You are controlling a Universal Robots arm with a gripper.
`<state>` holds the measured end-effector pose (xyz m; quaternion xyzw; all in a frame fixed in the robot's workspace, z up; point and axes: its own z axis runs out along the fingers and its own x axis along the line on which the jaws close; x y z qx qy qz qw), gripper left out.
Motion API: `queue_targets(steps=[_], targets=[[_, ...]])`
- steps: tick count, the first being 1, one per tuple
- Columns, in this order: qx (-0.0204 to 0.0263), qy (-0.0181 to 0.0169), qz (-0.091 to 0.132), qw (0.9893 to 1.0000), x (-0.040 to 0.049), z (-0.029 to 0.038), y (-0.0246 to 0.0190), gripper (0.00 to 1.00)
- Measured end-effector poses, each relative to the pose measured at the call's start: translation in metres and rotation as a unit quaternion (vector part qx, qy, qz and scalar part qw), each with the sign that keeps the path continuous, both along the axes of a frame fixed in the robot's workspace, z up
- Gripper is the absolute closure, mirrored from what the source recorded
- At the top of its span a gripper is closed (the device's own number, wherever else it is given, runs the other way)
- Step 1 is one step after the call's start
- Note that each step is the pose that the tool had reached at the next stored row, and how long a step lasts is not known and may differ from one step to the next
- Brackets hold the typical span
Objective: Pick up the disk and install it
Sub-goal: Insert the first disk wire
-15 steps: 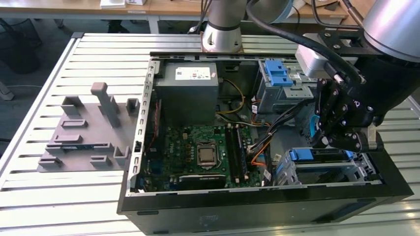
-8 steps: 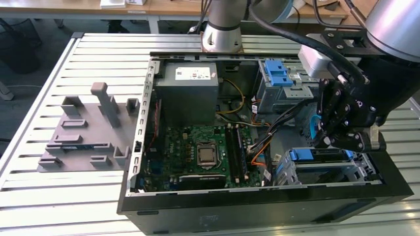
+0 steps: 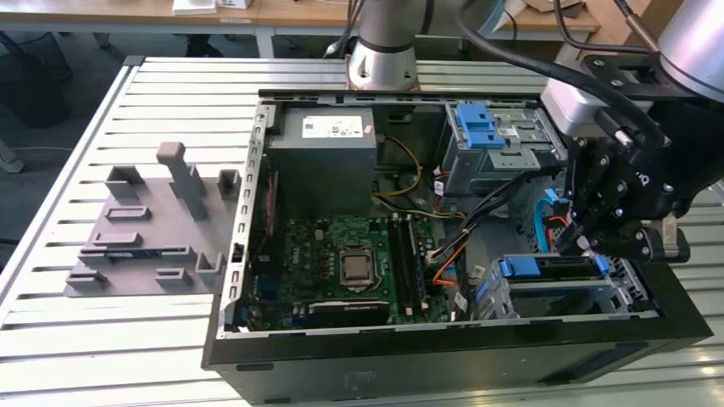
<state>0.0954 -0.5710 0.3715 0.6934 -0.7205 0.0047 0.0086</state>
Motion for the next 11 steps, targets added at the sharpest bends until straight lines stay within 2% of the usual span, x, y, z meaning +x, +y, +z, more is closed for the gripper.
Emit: queue_targets(steps=[3,6,11], targets=[[0.0001,0.0,0.0,1.0,0.01,-0.0007,0.0002,0.89],[0.0,0.0,0.0,1.0,0.0159,-0.0013,0.0023,0.89],[0.0004,0.0,0.0,1.0,0.0218,-0.0022,0.0144,0.89]])
